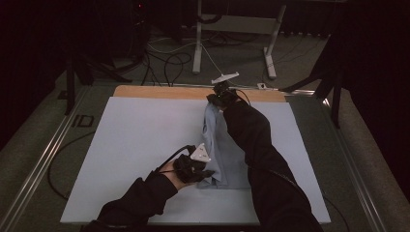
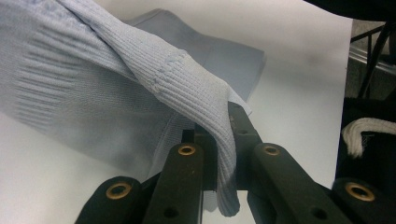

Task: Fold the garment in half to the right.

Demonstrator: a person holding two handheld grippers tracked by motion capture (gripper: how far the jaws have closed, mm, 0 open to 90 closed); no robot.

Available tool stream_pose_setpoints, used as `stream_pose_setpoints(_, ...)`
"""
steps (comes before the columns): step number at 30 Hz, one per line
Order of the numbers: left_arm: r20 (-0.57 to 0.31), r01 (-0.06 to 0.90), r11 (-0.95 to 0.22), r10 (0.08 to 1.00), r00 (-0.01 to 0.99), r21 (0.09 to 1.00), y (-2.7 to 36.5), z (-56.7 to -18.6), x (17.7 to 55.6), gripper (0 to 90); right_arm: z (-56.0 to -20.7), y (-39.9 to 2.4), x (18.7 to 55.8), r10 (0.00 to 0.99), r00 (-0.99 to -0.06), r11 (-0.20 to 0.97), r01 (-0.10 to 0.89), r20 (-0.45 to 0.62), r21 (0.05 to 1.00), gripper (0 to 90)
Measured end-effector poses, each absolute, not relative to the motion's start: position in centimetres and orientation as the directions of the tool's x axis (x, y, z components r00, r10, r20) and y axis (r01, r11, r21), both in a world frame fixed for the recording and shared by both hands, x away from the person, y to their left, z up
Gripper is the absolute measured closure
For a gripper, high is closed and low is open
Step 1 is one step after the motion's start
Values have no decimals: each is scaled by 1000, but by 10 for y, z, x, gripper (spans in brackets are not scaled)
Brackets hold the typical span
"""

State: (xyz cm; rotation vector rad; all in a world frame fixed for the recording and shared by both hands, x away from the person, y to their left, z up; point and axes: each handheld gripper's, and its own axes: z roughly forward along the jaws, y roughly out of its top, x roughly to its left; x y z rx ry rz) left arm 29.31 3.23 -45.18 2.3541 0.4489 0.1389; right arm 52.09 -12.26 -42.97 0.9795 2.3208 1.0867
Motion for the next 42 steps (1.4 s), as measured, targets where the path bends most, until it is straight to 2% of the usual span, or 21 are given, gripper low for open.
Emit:
stream_pose_setpoints(21, -12, 250, -735, 313, 950, 630, -15, -469, 300, 870, -455, -152, 526, 716, -698, 454, 435, -28, 777, 843)
stream_pose_setpoints(42, -43, 307, -752, 348, 936, 583, -46, -498, 313, 869, -482, -159, 538, 716, -698, 459, 488, 16, 742, 820)
